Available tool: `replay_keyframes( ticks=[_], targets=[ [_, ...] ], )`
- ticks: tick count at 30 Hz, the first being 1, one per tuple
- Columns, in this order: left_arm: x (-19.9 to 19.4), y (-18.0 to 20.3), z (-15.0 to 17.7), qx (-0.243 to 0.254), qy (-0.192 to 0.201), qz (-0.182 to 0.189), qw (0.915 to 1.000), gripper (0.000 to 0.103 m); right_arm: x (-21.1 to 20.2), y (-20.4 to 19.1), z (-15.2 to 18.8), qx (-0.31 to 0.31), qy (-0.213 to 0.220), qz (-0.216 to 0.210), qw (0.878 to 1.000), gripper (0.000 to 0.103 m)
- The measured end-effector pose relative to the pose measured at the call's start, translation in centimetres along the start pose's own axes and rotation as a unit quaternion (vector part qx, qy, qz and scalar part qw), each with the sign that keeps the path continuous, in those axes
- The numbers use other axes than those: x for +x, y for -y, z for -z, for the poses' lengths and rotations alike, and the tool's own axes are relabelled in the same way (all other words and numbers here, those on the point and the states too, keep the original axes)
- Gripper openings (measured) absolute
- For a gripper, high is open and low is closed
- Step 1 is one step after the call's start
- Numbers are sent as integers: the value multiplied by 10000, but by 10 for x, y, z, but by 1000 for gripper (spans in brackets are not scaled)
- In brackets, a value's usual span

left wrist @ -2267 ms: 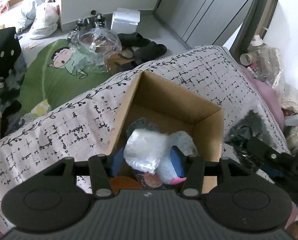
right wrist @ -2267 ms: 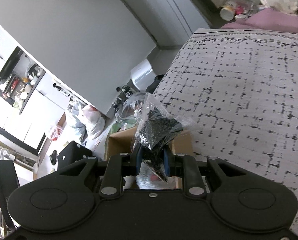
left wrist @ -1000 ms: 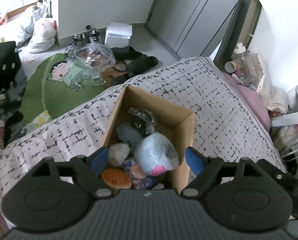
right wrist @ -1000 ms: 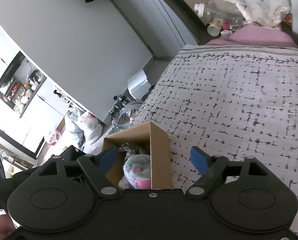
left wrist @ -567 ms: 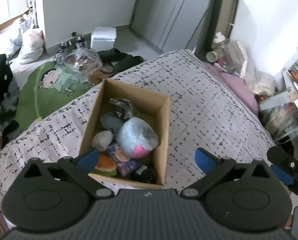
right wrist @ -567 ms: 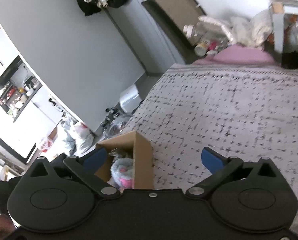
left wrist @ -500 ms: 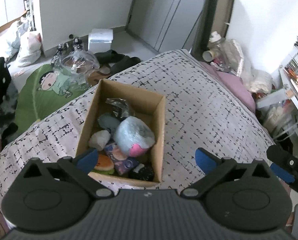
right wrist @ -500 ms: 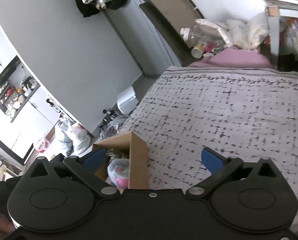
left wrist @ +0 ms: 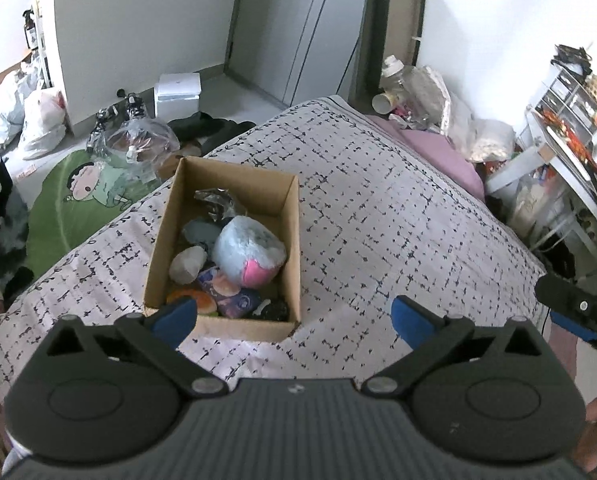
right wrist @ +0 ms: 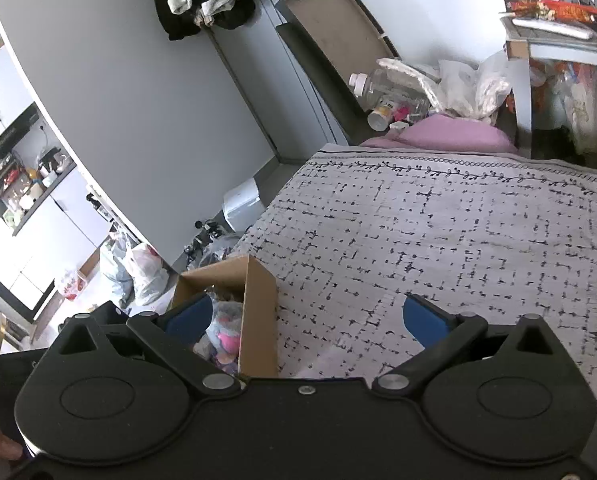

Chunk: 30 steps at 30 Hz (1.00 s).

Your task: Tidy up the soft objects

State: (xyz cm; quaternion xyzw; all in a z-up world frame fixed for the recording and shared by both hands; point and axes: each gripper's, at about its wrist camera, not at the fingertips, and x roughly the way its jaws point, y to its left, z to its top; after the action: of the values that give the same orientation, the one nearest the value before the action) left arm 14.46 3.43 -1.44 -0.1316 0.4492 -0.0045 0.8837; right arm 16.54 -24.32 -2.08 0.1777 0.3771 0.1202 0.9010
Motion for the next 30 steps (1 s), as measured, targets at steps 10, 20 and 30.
replay_keyframes(
  ticks=[10, 20, 30],
  targets=[
    [-23, -1, 23, 144, 80, 93, 9998, 103, -29, -4, 13, -101, 104, 41, 9999, 103],
    [-42, -11, 43, 41, 179, 100, 9998, 103, -46, -19, 30, -479, -31, 82, 9988, 103],
    [-57, -20, 61, 6, 259, -86, 9996, 103, -55, -28, 42, -800, -131, 83, 9967, 103]
  ],
)
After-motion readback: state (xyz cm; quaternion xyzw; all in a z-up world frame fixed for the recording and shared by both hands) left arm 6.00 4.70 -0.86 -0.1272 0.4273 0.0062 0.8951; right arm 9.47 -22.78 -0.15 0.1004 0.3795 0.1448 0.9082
